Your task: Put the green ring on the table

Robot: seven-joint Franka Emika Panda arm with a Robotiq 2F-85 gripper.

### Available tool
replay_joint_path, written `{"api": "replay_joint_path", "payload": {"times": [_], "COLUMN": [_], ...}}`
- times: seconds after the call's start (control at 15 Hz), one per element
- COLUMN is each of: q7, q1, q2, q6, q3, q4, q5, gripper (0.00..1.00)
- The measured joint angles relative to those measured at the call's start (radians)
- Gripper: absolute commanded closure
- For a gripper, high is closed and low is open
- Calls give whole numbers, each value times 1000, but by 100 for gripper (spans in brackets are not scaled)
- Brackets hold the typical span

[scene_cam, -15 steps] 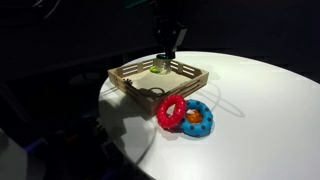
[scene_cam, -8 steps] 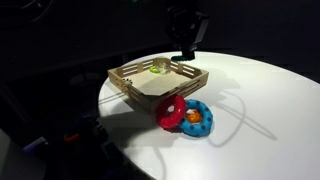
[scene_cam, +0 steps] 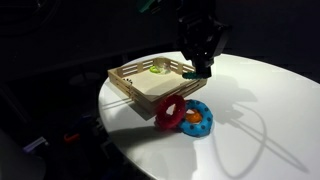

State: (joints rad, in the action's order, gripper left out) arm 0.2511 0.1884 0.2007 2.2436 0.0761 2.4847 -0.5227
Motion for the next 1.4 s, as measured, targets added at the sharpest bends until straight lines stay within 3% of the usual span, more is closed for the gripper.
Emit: {"api": "replay_joint_path", "payload": {"times": [0.53, 0.6, 0.8, 1.07, 1.4], "q7": [7, 7, 6, -41, -135], "q1": [3, 2, -8, -39, -87], "q2": [-13, -13, -13, 3, 69], "q6": [0, 0, -1, -18, -137], "q3": [10, 10, 10, 9, 3], "q4": [55, 57, 57, 52, 15], "q5": [1, 5, 39, 172, 309], "gripper": [5, 1, 0, 0, 0]}}
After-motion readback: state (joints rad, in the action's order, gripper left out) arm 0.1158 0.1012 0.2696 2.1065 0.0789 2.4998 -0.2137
